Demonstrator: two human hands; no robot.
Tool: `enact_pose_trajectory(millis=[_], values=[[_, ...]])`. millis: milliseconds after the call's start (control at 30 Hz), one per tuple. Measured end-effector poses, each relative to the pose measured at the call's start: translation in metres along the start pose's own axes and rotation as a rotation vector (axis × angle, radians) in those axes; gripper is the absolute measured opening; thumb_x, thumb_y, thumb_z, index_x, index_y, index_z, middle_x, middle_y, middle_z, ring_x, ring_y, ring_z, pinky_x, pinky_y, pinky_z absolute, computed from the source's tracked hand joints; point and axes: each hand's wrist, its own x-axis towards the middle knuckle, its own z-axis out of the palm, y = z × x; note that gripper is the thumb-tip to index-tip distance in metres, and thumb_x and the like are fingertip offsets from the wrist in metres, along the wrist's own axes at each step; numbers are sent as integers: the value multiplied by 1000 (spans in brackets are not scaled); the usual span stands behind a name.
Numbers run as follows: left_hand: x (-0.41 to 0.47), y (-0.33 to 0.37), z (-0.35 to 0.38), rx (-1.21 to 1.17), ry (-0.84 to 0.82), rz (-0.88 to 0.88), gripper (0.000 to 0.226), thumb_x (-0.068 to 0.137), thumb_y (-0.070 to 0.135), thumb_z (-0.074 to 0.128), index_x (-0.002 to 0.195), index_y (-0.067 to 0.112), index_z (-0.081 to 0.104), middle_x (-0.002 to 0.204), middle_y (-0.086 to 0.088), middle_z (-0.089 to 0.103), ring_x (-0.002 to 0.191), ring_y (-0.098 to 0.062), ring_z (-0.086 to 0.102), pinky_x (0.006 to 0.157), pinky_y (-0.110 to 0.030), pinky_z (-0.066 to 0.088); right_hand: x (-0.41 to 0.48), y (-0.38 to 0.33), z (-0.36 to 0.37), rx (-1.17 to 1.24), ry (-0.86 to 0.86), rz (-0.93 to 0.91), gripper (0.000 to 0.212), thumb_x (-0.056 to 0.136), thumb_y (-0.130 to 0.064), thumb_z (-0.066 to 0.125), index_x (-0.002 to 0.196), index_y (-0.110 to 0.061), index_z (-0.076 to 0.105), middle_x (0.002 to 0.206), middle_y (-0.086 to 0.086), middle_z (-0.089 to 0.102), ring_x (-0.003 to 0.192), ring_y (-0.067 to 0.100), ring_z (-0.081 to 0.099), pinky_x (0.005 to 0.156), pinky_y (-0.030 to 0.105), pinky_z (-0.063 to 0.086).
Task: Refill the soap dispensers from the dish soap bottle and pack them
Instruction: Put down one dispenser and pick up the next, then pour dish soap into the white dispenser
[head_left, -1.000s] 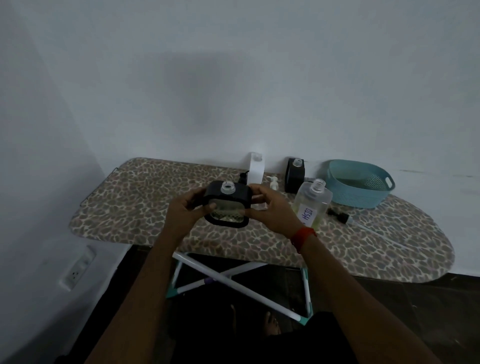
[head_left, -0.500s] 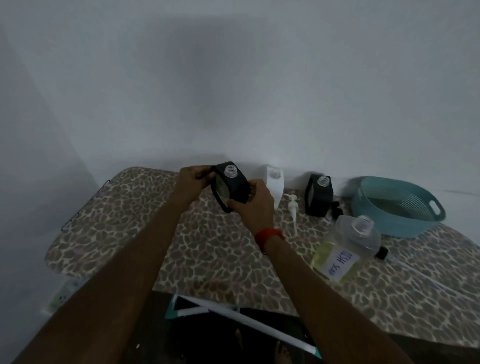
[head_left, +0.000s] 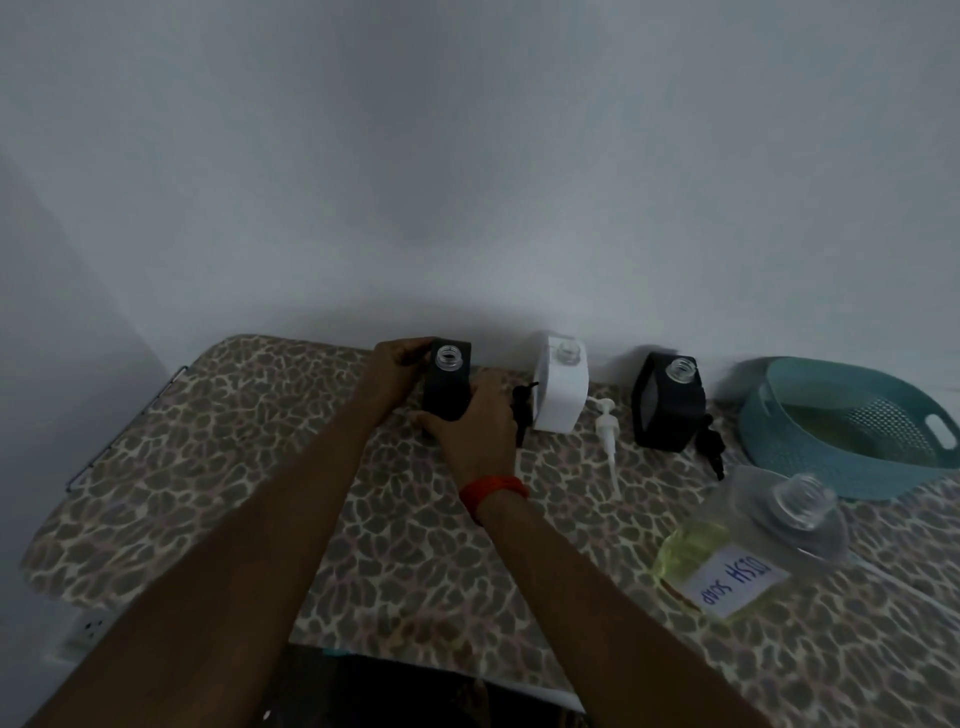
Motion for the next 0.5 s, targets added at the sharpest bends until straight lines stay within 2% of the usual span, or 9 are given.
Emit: enact_pose_trajectory(millis=[133, 233, 300, 367, 433, 500], values=[[0, -1, 1, -33, -4, -30, 32, 95, -3, 53, 126, 0, 61, 126, -20, 63, 107, -20, 60, 94, -33, 51, -2, -1, -5, -36, -26, -56, 65, 73, -40, 88, 114, -8, 48, 115, 9, 57, 101, 21, 57, 80, 28, 49], [-6, -1, -4, -110, -26, -77, 33, 95, 1, 56, 128, 3, 61, 128, -15, 63, 114, -23, 61, 98, -41, 52, -10, 0, -14, -52, -24, -93, 63, 76, -48, 83, 114, -11, 51, 112, 6, 60, 100, 19, 58, 80, 30, 51], [-16, 1, -6, -163, 36, -122, 32, 95, 11, 60, 127, 6, 61, 126, -13, 64, 113, -24, 62, 96, -43, 53, -13, 1, -27, -87, 119, -141, 56, 81, -51, 77, 113, -11, 54, 111, 6, 60, 101, 21, 56, 83, 36, 53], [-31, 8, -9, -235, 154, -166, 34, 96, 20, 61, 127, 8, 60, 122, -14, 66, 107, -23, 65, 93, -41, 55, -12, 4, -46, -144, 342, -171, 50, 82, -44, 75, 115, -12, 57, 113, 7, 58, 105, 23, 51, 88, 35, 48], [-54, 18, -13, -319, 289, -187, 35, 97, 28, 59, 125, 9, 61, 112, -12, 70, 98, -24, 69, 87, -43, 58, -3, 10, -66, -161, 513, -110, 56, 78, -38, 75, 123, -10, 55, 120, 9, 56, 111, 26, 49, 95, 37, 45], [-80, 30, -15, -355, 418, -171, 29, 98, 33, 57, 113, 11, 67, 98, -11, 72, 89, -29, 70, 80, -48, 59, 8, 18, -80, -175, 563, 5, 69, 78, -39, 77, 132, -5, 50, 128, 15, 56, 117, 33, 51, 99, 45, 47]])
